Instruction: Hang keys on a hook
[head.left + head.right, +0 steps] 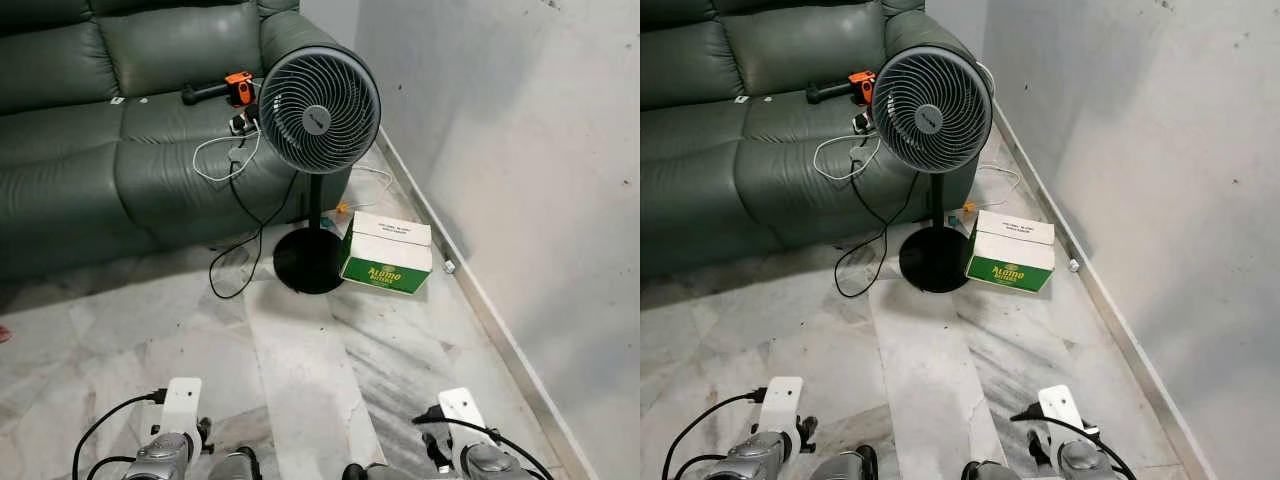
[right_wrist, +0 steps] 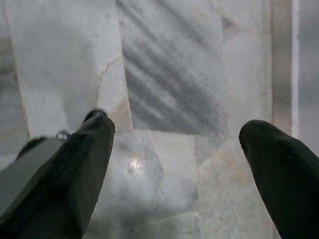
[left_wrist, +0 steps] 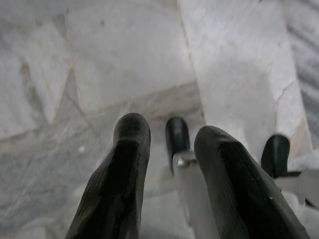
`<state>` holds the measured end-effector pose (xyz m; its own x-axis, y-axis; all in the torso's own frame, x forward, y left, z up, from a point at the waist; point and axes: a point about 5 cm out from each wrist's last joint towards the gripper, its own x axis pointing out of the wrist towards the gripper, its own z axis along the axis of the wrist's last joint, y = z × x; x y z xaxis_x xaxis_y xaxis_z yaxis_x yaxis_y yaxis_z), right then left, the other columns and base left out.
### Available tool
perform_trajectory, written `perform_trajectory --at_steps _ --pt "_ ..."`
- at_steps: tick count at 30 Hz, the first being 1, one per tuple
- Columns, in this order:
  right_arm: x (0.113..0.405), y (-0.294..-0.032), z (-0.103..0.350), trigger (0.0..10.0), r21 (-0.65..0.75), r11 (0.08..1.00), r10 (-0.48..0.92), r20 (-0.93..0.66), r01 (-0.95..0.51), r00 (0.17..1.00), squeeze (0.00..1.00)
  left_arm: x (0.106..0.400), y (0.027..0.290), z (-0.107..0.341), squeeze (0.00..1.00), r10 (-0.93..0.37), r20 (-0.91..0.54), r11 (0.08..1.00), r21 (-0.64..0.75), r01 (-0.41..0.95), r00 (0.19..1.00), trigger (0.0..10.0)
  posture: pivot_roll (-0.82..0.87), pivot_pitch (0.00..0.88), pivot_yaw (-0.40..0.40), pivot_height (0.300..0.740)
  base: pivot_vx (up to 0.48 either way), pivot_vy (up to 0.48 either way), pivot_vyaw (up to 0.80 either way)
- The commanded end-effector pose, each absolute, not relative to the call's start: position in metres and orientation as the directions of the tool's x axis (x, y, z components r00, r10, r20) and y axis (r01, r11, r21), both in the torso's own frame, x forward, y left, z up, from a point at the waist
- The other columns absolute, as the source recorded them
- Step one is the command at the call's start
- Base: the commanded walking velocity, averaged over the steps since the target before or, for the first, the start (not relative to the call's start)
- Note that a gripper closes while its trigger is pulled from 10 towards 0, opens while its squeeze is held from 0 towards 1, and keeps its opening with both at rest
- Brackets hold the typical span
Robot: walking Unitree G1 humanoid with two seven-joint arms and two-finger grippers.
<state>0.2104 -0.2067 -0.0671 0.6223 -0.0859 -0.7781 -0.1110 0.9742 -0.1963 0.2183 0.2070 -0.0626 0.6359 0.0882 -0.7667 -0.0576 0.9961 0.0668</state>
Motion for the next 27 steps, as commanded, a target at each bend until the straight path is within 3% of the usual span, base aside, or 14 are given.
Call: perform_trajectory --at_steps 1,9,10,11,12,13,16,22,27 --pt "0.206 -0.209 -0.069 10.0 -0.189 0.979 -0.1 -0.765 -0.074 0.636 0.0 0.214 0.206 -0.065 0.0 0.097 -0.759 0.995 0.05 -0.091 0.644 10.0 -0.05 0.156 -0.038 0.74 0.0 0.0 0.0" --pt "0.214 -0.208 -0.06 10.0 -0.186 0.982 -0.101 -0.671 -0.035 0.735 0.0 0.222 0.206 -0.057 0.0 0.094 -0.676 0.995 0.056 -0.076 0.731 10.0 -0.06 0.157 -0.033 0.74 0.0 0.0 0.0" --pt "0.251 -0.217 -0.034 10.0 -0.194 0.981 -0.099 -0.611 -0.028 0.786 0.0 0.224 0.206 -0.056 0.0 0.086 -0.662 0.996 0.058 -0.063 0.744 10.0 -0.06 0.157 -0.033 0.74 0.0 0.0 0.0" --pt "0.251 -0.217 -0.034 10.0 -0.194 0.981 -0.099 -0.611 -0.028 0.786 0.0 0.224 0.206 -0.056 0.0 0.086 -0.662 0.996 0.058 -0.063 0.744 10.0 -0.06 0.157 -0.033 0.74 0.0 0.0 0.0" --pt "0.301 -0.228 0.011 10.0 -0.195 0.981 -0.09 -0.505 -0.011 0.859 0.0 0.248 0.213 -0.037 0.0 0.077 -0.599 0.997 0.07 -0.044 0.797 10.0 -0.06 0.157 -0.033 0.74 0.0 0.0 0.0" --pt "0.319 -0.231 0.034 10.0 -0.19 0.982 -0.07 -0.432 -0.015 0.899 0.0 0.292 0.226 0.005 0.0 0.069 -0.479 0.997 0.064 -0.044 0.875 10.0 -0.06 0.167 -0.03 0.74 0.0 0.0 0.0" --pt "0.326 -0.231 0.044 10.0 -0.178 0.984 -0.05 -0.379 -0.02 0.924 0.0 0.306 0.23 0.024 0.0 0.046 -0.398 0.997 0.072 -0.018 0.916 10.0 -0.06 0.169 -0.028 0.74 0.0 0.0 0.0" --pt "0.337 -0.238 0.07 10.0 -0.095 0.995 -0.011 -0.25 -0.013 0.968 0.0 0.307 0.23 0.046 0.0 -0.022 -0.215 0.997 0.062 0.036 0.976 10.0 -0.05 0.176 -0.032 0.74 0.0 0.0 0.0" --pt "0.343 -0.239 0.091 10.0 -0.032 0.997 0.064 -0.191 -0.071 0.98 0.0 0.296 0.208 0.068 0.0 -0.123 -0.089 0.992 0.016 0.125 0.988 10.0 -0.05 0.169 -0.021 0.74 0.0 0.0 0.0"
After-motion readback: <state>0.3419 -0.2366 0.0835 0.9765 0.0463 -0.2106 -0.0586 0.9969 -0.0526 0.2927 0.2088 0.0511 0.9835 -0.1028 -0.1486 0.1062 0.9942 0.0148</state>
